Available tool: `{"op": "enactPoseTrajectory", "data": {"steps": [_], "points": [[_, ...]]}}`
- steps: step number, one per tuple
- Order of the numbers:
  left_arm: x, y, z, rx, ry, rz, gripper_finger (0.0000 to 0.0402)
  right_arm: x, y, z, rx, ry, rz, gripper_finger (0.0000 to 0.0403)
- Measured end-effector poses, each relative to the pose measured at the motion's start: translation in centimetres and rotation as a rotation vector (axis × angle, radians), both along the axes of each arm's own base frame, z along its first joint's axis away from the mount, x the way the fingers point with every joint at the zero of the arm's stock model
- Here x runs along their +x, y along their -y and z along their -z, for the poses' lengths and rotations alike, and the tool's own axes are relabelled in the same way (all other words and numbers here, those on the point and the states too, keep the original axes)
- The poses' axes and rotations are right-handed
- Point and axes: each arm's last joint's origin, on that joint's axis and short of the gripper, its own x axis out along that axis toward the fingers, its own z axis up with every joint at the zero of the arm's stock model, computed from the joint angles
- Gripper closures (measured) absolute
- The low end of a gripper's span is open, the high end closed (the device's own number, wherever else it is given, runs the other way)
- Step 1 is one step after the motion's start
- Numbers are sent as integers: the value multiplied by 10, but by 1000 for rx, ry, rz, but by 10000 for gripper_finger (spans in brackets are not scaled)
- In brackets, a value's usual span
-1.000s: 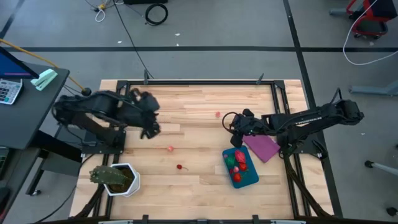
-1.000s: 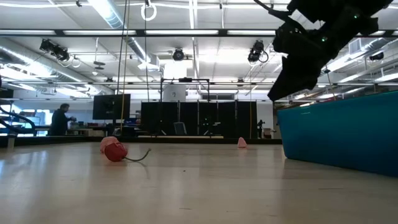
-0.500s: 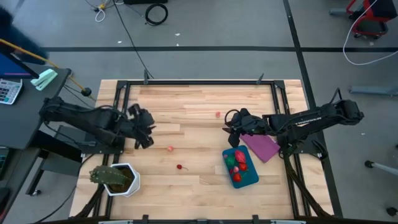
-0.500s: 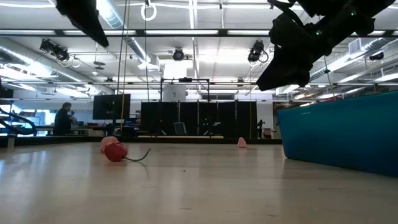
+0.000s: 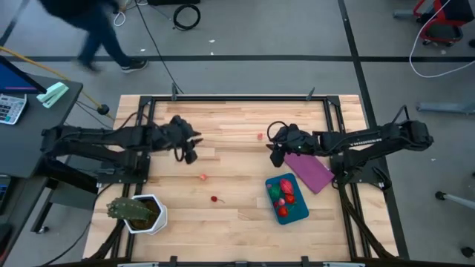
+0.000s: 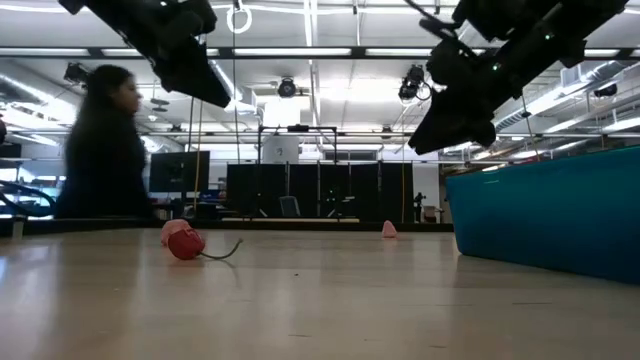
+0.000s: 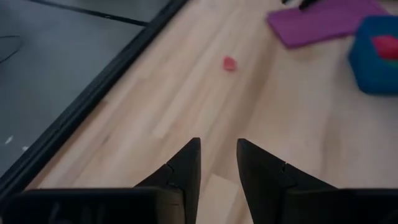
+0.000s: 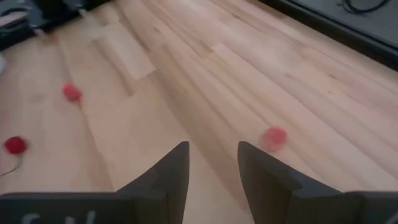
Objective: Pick and placing Produce into tupperware
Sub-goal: Put the peach into the blue bin
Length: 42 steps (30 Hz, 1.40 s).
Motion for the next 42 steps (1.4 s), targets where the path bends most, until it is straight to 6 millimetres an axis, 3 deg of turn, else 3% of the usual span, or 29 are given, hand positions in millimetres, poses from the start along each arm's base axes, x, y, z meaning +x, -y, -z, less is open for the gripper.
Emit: {"op": "enactPoseTrajectory", "data": {"steps": [12,25,34,42], "points": [[3,-16,-7,2,95,-78,292,19,36,45,33,-119,140,258],[2,-15,-6,0,76,-78,292,54,64,46,58,-162,165,258],[2,-15,-5,-1,73,-78,292,68,71,48,67,-214,176,215],[2,-15,-5,-1,73,-77,292,65,72,62,78,-295,256,198]]}}
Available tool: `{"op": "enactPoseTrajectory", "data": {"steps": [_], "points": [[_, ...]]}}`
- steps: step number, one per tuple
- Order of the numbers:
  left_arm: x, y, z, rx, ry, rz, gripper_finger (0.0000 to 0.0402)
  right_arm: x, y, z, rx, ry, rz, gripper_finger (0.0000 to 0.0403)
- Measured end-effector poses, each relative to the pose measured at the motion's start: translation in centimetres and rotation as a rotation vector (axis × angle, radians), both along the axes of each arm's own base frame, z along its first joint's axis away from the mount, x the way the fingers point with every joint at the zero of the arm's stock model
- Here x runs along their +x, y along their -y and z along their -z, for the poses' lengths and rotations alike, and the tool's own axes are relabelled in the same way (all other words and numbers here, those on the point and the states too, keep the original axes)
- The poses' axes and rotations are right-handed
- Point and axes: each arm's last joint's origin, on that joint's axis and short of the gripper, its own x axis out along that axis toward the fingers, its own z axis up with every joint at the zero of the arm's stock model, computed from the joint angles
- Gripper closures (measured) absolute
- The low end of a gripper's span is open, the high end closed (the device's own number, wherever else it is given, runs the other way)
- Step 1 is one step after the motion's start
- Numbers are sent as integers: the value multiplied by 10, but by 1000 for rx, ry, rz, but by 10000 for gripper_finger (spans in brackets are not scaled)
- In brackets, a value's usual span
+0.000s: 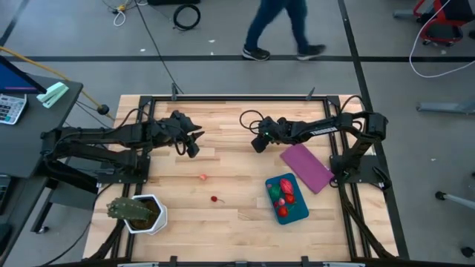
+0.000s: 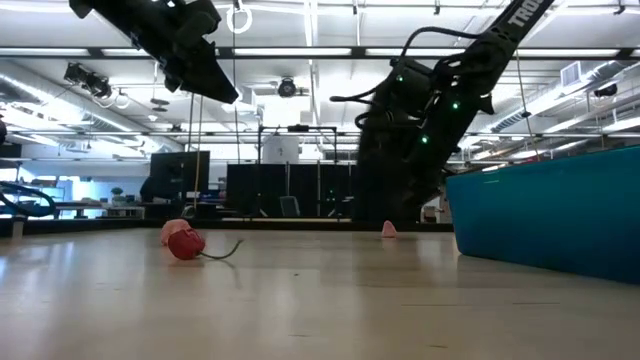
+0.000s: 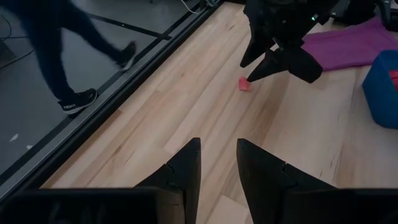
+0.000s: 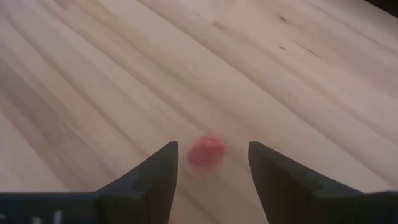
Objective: Pick and placing Produce into tupperware
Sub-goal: Put the peach into the blue bin
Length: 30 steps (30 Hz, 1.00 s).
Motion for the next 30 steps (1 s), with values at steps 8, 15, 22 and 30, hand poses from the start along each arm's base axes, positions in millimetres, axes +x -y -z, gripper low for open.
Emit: {"op": "enactPoseTrajectory", "data": {"steps": [8,15,22,30], "points": [[0,0,0,1,1,1,292,1,1,3,0,-8,5,203],[0,0,0,3,0,2,292,2,0,14,16,-36,17,204],[0,0,0,10,-5,7,292,2,0,18,19,-49,18,211],[0,0,0,10,-4,6,292,2,-1,18,53,-39,-6,260]]}}
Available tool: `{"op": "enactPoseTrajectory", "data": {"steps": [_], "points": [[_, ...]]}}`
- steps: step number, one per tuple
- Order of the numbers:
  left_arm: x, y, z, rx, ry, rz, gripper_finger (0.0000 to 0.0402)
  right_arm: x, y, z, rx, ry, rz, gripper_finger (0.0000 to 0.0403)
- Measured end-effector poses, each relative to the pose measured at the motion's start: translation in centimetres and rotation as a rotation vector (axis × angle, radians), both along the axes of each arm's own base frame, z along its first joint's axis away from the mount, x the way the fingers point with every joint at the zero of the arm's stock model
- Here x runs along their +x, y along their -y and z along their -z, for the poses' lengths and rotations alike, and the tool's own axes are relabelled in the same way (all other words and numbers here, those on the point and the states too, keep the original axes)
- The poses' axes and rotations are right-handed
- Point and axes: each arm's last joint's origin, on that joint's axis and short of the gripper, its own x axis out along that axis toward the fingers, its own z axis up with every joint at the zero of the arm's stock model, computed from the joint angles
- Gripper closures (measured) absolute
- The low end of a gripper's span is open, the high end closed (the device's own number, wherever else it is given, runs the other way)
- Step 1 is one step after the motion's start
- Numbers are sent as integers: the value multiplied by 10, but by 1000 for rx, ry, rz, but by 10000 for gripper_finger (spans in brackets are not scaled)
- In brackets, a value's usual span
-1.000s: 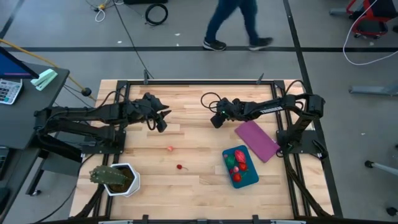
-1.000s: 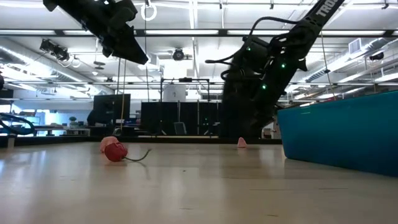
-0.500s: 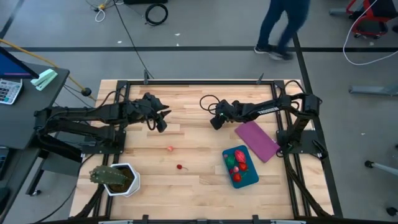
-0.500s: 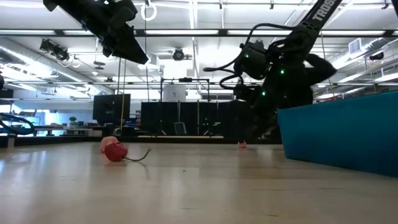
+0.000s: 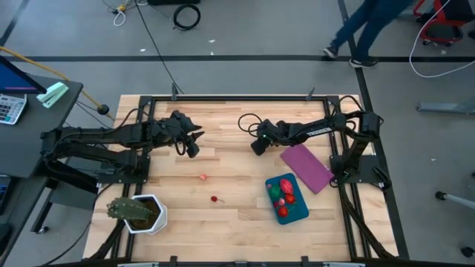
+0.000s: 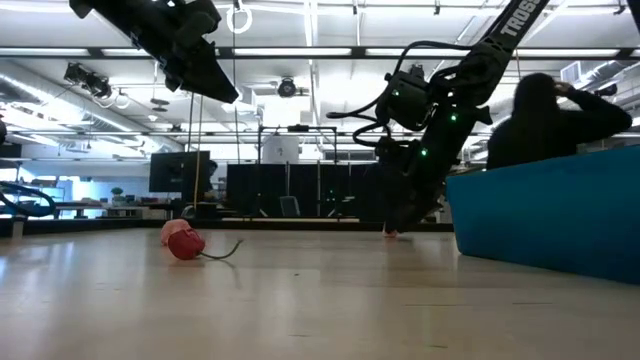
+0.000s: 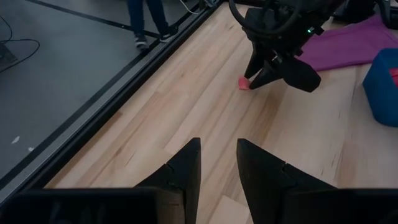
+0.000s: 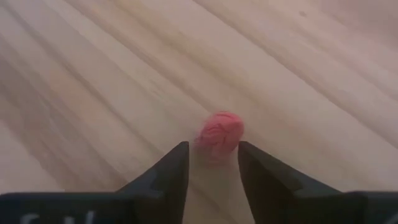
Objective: Pick and placing Produce into tupperware
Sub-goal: Put the peach into the blue bin
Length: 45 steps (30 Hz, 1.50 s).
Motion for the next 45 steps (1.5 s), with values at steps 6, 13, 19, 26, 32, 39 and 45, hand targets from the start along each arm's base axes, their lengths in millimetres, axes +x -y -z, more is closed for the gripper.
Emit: {"op": "enactPoseTrajectory", "data": {"steps": [6,13,19,26,32,39,45], "points": [[0,0,0,-1,1,0,292,0,0,0,12,6,-3,312],[0,0,0,-1,0,-1,292,0,1,0,-21,-4,17,380],[0,0,0,-1,1,-1,292,0,1,0,-25,-7,14,391],[0,0,0,-1,1,-1,292,0,1,-1,-27,-9,8,331],[0,0,0,-1,1,-1,292,0,1,-1,-38,-17,-12,262],[0,0,0,-1,1,-1,292,8,3,-7,-82,77,-28,213],[0,0,0,-1,1,-1,292,7,5,-6,-74,73,-13,208]]}}
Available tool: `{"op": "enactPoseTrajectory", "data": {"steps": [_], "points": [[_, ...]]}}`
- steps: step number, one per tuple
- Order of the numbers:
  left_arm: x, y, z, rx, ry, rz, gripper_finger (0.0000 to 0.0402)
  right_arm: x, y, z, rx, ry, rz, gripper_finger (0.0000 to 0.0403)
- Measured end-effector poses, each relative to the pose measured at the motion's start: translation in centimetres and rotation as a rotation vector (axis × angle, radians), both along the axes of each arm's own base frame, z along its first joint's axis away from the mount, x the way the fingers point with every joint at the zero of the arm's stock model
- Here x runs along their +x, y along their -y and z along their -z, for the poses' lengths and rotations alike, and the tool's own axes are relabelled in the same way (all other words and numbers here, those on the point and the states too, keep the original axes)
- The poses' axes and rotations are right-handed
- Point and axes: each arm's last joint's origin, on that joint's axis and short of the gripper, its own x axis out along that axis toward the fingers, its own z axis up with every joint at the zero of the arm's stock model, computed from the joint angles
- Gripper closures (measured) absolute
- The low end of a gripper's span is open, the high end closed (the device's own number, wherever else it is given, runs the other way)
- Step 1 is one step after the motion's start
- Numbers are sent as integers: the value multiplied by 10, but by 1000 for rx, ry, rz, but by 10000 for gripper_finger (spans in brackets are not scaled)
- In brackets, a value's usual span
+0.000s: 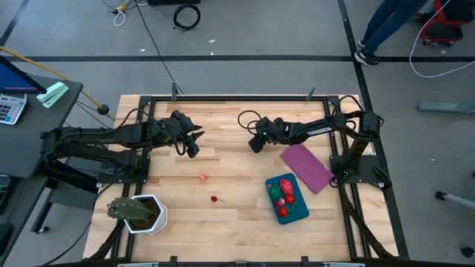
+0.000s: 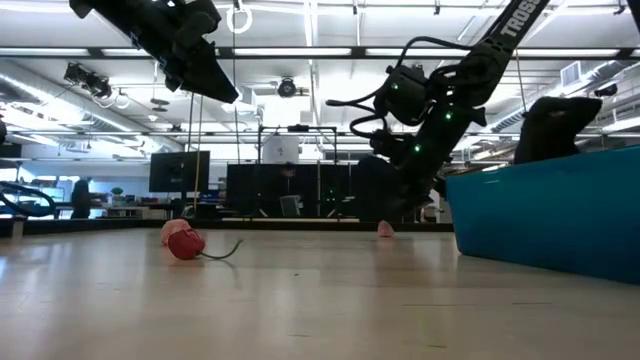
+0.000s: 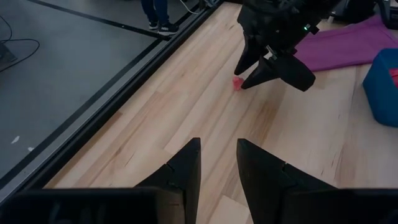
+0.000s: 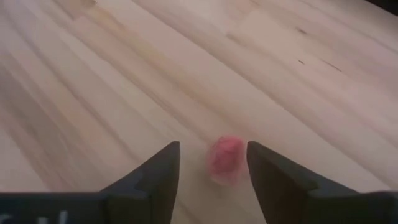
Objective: Pick and placing Produce into tupperware
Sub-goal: Put the peach into the blue bin
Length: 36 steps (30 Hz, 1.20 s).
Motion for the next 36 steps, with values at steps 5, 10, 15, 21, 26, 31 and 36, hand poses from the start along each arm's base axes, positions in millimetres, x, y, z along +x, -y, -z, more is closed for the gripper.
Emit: {"op": "enactPoseTrajectory", "data": {"steps": [5,10,15,21,26,31,36], "points": [[0,0,0,0,0,0,292,-1,0,1,5,-18,0,212],[0,0,0,0,0,0,292,-1,-1,1,6,-19,0,216],[0,0,0,0,0,0,292,-1,-1,1,8,-18,3,217],[0,0,0,0,0,0,292,-1,-1,1,8,-17,4,218],[0,0,0,0,0,0,292,-1,0,1,22,-3,27,218],[0,0,0,0,0,0,292,-2,0,1,20,-3,32,218],[0,0,0,0,2,0,292,2,1,14,5,-20,37,218]]}}
